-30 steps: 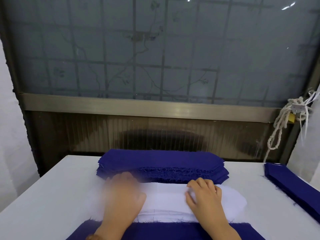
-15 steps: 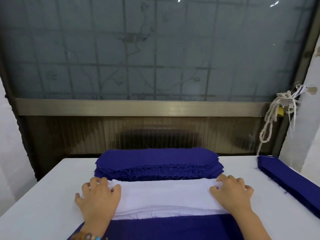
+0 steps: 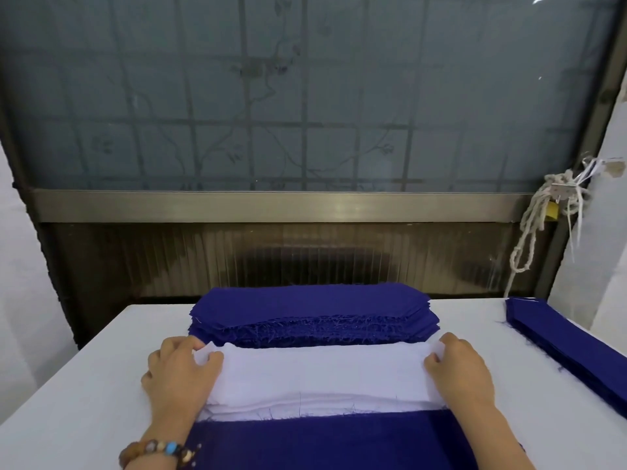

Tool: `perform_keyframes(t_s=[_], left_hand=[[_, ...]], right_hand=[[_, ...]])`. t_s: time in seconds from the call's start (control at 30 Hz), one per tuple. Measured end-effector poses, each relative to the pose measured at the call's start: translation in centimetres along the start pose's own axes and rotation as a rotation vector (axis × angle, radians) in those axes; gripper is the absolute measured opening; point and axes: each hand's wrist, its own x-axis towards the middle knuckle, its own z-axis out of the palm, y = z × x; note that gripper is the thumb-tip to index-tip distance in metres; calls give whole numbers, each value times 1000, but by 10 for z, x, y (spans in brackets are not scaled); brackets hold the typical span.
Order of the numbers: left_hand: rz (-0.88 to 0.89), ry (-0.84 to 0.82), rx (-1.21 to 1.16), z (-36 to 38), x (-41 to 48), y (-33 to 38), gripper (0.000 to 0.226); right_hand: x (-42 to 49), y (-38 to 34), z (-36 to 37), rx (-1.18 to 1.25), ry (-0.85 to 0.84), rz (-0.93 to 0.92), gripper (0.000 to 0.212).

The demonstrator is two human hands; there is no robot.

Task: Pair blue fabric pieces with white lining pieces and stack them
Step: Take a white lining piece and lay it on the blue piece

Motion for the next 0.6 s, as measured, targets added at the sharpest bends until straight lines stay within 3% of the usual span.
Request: perform_keyframes(t_s=[0.13, 0.23, 0.4, 0.6], left_hand=[[196, 176, -183, 1, -4, 5, 9], [228, 140, -397, 4, -7, 6, 4], [247, 102, -414, 10, -6, -2, 16], [193, 106, -464, -7, -5, 10, 9]], right_hand=[[0, -1, 2, 20, 17, -11, 22], [0, -1, 4, 27, 90, -35, 20], [1, 2, 8, 84, 186, -46, 28], [5, 3, -3, 482, 170, 12, 26]])
